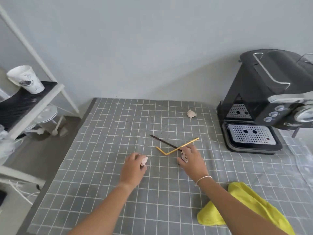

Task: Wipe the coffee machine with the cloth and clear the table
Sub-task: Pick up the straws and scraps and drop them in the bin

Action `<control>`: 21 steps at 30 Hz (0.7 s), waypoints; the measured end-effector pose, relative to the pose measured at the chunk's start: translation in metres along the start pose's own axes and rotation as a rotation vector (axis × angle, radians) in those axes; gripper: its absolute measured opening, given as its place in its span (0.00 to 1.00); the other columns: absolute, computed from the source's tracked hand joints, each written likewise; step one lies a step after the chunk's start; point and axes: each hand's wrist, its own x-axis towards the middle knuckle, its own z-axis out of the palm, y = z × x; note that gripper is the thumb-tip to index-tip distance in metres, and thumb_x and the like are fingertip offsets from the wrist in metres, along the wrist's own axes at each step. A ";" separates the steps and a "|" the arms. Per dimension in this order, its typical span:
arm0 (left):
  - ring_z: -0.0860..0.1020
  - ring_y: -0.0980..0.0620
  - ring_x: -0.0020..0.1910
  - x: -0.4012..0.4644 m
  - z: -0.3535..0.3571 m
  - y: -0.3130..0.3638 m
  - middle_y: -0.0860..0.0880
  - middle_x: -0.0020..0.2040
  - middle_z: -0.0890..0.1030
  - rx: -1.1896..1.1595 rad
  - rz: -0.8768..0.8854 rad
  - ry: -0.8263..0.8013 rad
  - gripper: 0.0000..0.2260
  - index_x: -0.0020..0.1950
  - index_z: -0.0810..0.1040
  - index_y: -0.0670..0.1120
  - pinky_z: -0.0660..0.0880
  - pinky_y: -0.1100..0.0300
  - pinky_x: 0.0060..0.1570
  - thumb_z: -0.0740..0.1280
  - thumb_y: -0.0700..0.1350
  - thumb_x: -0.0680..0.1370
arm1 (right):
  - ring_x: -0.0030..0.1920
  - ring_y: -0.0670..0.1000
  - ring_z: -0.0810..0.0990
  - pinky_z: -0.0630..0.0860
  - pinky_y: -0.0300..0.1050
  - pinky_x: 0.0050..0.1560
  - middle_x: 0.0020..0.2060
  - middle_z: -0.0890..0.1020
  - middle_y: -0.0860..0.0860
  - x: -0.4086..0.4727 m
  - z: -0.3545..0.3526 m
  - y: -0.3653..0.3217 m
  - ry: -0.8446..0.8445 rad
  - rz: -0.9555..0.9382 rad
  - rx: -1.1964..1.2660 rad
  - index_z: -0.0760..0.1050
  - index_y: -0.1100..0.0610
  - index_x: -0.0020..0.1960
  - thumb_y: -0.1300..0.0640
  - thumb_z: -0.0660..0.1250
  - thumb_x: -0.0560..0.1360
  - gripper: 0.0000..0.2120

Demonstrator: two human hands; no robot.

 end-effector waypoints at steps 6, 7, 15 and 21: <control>0.73 0.51 0.50 0.029 0.003 0.000 0.50 0.52 0.77 -0.080 0.115 -0.027 0.08 0.54 0.77 0.46 0.72 0.60 0.46 0.63 0.37 0.77 | 0.53 0.54 0.73 0.73 0.44 0.54 0.51 0.75 0.53 0.011 0.012 0.004 -0.030 0.075 -0.024 0.75 0.60 0.50 0.63 0.61 0.74 0.07; 0.73 0.50 0.48 0.034 0.004 0.006 0.49 0.50 0.77 -0.104 0.125 -0.017 0.07 0.52 0.76 0.45 0.73 0.58 0.44 0.63 0.37 0.77 | 0.50 0.54 0.73 0.72 0.43 0.52 0.48 0.75 0.53 0.011 0.010 0.007 -0.015 0.080 0.009 0.75 0.60 0.47 0.65 0.59 0.74 0.07; 0.73 0.49 0.39 0.053 0.023 0.058 0.46 0.40 0.77 -0.206 0.217 -0.038 0.13 0.44 0.74 0.40 0.68 0.58 0.38 0.51 0.40 0.76 | 0.42 0.49 0.71 0.66 0.39 0.41 0.44 0.72 0.48 0.038 -0.026 0.033 0.102 0.035 0.030 0.76 0.59 0.51 0.66 0.58 0.73 0.11; 0.69 0.63 0.27 0.070 0.013 0.056 0.56 0.26 0.69 -0.205 0.016 0.029 0.16 0.35 0.70 0.47 0.60 0.62 0.28 0.56 0.37 0.81 | 0.44 0.50 0.74 0.70 0.38 0.43 0.51 0.75 0.53 0.060 -0.028 0.045 -0.070 -0.109 -0.013 0.74 0.53 0.61 0.60 0.57 0.77 0.15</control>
